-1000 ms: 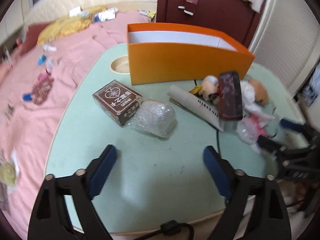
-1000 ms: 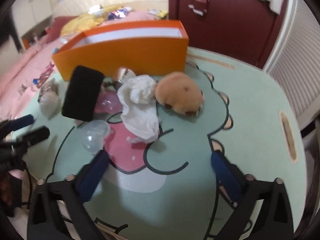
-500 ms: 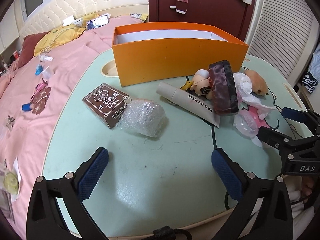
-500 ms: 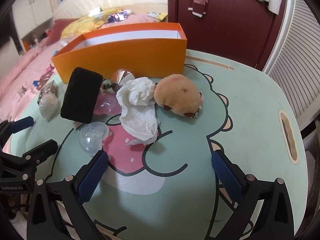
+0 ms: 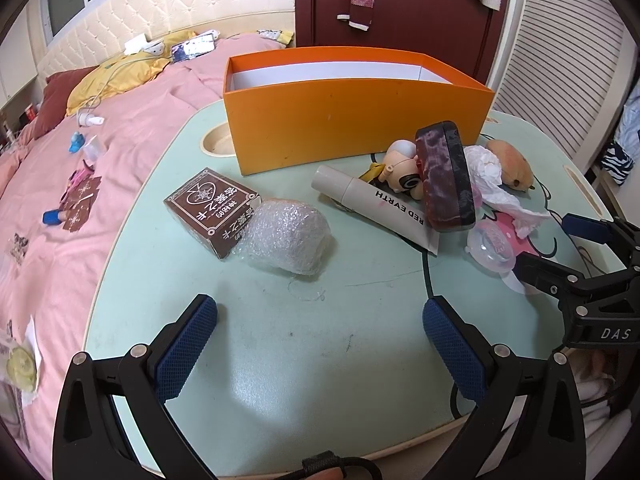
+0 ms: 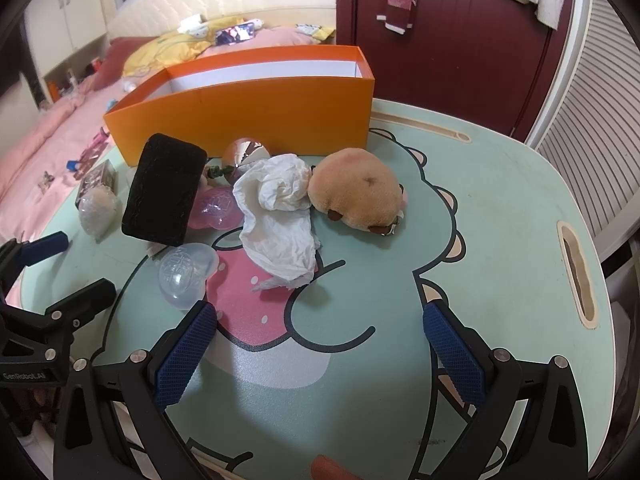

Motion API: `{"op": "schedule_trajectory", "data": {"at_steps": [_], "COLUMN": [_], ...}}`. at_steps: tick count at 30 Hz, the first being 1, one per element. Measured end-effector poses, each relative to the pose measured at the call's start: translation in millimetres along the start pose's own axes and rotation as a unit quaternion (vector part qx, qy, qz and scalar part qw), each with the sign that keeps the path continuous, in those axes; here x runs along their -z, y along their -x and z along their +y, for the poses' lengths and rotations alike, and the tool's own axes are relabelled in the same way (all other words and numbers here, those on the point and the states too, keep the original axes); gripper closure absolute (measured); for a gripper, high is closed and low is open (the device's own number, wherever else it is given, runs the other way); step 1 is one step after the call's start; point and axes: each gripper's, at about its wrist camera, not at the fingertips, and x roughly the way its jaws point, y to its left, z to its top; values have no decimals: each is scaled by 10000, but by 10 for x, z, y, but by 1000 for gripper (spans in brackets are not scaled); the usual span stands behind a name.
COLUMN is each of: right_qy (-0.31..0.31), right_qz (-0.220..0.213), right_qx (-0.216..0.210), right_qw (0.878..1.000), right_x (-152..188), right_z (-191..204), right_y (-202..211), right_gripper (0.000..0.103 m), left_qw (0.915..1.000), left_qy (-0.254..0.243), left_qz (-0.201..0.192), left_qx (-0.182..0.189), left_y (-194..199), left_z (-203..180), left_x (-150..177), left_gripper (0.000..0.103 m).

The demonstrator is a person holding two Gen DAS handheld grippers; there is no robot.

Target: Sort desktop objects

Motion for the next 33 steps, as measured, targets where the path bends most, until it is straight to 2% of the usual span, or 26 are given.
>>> {"op": "schedule_trajectory", "data": {"at_steps": [17,23,26,29,31,33], "right_qy": [12,61,72,84,89,94], "right_qz": [-24,-79,-96,-114,-130,-141], "right_qx": [-6,-58,-72,-87,-98,-103], "right_qw": [10000,9999,9999,9999,9998,9998], "right_x": [2,-1,-7,-16,-24,-31], "right_z": [30,5,-8,-19,-29,-39], "right_y": [4,-2,-11,-24,-35,-44], "right_gripper": [0,0,0,0,0,0], "left_qw": [9999,9962,9954,9920,9891,9850], "left_qy": [62,621,729,1026,1271,1541], "left_qz": [89,-427,-516,-479,-380,-239], "left_qx": [1,442,355,556,633,735], "left_y": [34,315,351,276,183,51], "left_z": [9,346,526,710,817,903], "left_x": [-4,-27,-139,-254,-317,-382], "left_gripper": [0,0,0,1,5,16]}}
